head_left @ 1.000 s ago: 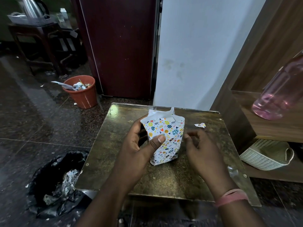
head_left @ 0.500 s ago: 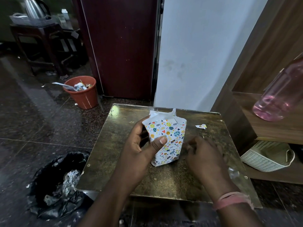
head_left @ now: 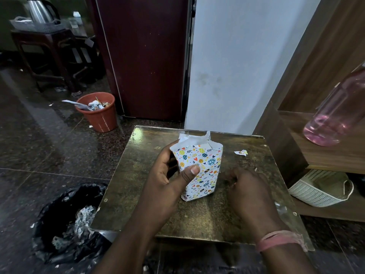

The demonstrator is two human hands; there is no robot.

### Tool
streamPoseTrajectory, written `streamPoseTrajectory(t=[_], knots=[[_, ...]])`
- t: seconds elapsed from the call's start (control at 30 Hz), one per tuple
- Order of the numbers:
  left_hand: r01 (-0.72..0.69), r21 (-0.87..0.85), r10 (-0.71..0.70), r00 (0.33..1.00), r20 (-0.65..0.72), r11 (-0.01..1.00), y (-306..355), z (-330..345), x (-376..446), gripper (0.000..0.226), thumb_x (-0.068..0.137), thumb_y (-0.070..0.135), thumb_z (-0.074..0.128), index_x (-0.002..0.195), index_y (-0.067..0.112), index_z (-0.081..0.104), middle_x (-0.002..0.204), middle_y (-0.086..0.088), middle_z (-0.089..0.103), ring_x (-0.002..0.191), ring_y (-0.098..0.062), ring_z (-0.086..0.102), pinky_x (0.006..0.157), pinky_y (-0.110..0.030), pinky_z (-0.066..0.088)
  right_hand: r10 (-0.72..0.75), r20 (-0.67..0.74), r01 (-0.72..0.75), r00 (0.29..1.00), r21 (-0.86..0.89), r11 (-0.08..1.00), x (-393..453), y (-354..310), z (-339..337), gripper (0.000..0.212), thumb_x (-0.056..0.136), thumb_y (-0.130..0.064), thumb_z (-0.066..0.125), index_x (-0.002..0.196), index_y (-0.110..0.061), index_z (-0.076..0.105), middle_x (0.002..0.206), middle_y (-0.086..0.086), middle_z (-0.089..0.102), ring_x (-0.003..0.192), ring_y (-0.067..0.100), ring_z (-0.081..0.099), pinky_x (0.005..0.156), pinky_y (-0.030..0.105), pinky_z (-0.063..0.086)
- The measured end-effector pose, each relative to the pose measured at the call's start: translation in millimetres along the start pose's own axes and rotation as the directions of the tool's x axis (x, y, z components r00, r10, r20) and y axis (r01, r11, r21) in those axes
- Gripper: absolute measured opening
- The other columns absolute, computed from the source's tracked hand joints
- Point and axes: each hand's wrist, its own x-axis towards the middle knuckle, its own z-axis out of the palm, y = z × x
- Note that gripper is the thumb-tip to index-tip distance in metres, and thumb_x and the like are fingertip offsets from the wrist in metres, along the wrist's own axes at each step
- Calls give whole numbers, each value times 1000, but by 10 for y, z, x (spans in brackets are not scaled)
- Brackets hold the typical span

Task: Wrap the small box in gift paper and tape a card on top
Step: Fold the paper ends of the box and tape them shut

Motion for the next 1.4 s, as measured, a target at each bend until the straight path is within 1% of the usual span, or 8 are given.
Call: streamPoseTrajectory(t=[0.2, 0.43, 0.5, 0.67, 0.83, 1.0, 1.13, 1.4], knots=[[-24, 45, 24, 1000, -10, 999, -22, -4, 2, 65, 86, 27, 76, 146, 30, 51, 131, 7, 71, 126, -13, 64, 100, -36, 53, -4, 15, 2, 1000, 115, 993, 7, 53, -67, 33, 75, -6, 64, 80, -39, 65, 101, -1, 68, 101, 29, 62, 86, 33, 50], [-34, 101, 35, 999, -13, 994, -11, 0, -9, 70, 86, 32, 78, 149, 31, 48, 137, 7, 67, 129, -14, 62, 111, -50, 47, 94, 15, -94, 995, 38, 995, 17, 150, -149, 14, 88, -30, 57, 96, -28, 69, 114, 9, 65, 119, 34, 55, 97, 33, 44], [-33, 108, 35, 999, -17, 994, -11, 0, -11, 74, 83, 39, 78, 149, 32, 48, 138, 7, 66, 131, -15, 60, 112, -53, 46, 124, -24, -123, 992, 28, 992, 32, 158, -129, 16, 87, -31, 62, 99, -24, 70, 114, 11, 65, 116, 33, 56, 91, 32, 44], [-38, 120, 40, 999, -17, 992, -8, -8, -11, 76, 82, 42, 78, 150, 32, 47, 140, 5, 65, 134, -19, 58, 112, -55, 45, 175, 9, -175, 984, 38, 984, 43, 141, -71, 23, 85, -24, 65, 109, -22, 68, 121, 16, 62, 115, 37, 57, 94, 35, 46], [-48, 123, 49, 999, -6, 991, 12, -13, -13, 75, 83, 44, 77, 151, 36, 46, 141, 7, 65, 134, -18, 58, 112, -54, 45, 161, 33, -163, 986, 76, 984, 44, 144, -51, 25, 89, -35, 58, 108, -21, 65, 118, 21, 59, 111, 42, 59, 95, 39, 49], [-47, 118, 48, 999, -4, 992, 3, -12, -6, 74, 83, 43, 77, 150, 33, 46, 141, 5, 64, 134, -19, 58, 112, -55, 44, 172, 38, -175, 984, 62, 983, 78, 196, -35, 18, 90, -31, 68, 98, -18, 59, 124, 17, 45, 102, 40, 59, 88, 34, 47], [-51, 117, 52, 999, -9, 992, -15, -8, 1, 71, 84, 38, 77, 149, 33, 48, 140, 5, 65, 133, -19, 59, 113, -55, 44, 173, 50, -176, 984, 70, 982, 110, 203, -37, 7, 93, -21, 64, 99, -17, 63, 122, 15, 48, 100, 35, 61, 77, 28, 37], [-57, 79, 58, 998, -8, 995, -32, -3, 5, 62, 87, 22, 74, 145, 26, 52, 131, 4, 71, 126, -17, 64, 107, -48, 51, 153, 51, -154, 987, 24, 988, 70, 210, -22, 17, 89, -17, 61, 104, -25, 65, 127, 11, 50, 118, 36, 51, 99, 33, 39]])
